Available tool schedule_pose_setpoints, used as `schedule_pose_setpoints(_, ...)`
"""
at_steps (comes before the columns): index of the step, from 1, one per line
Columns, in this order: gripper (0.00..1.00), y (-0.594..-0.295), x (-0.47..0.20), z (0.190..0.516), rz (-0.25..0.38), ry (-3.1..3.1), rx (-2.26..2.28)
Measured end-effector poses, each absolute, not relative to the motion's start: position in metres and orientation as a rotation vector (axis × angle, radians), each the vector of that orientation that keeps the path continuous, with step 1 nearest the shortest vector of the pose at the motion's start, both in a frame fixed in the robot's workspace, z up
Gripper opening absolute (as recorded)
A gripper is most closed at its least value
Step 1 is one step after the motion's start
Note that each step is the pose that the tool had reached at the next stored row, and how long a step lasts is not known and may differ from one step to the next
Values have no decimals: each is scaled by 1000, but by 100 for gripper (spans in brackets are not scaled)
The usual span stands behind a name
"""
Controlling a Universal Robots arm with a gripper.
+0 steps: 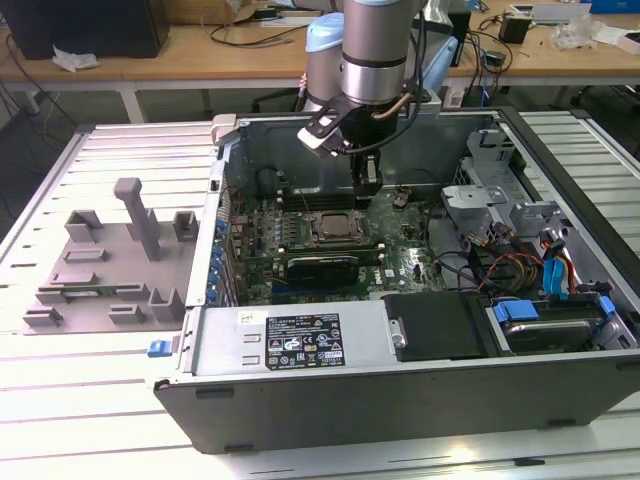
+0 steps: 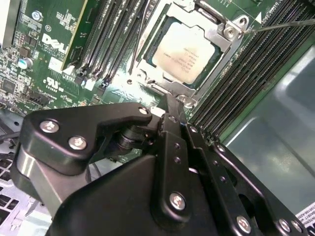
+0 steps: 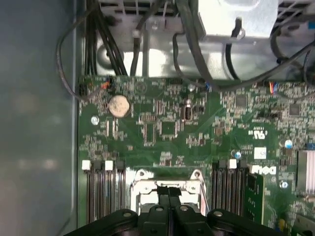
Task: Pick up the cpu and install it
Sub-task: 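Close the cpu cover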
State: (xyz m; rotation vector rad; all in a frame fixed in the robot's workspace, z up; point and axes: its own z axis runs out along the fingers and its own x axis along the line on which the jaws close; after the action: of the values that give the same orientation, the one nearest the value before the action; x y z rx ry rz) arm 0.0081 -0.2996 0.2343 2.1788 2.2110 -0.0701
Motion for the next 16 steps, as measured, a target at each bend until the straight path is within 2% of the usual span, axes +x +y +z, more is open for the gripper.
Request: schedule_pose_setpoints(16, 11, -311, -19, 227, -70, 2213, 2177)
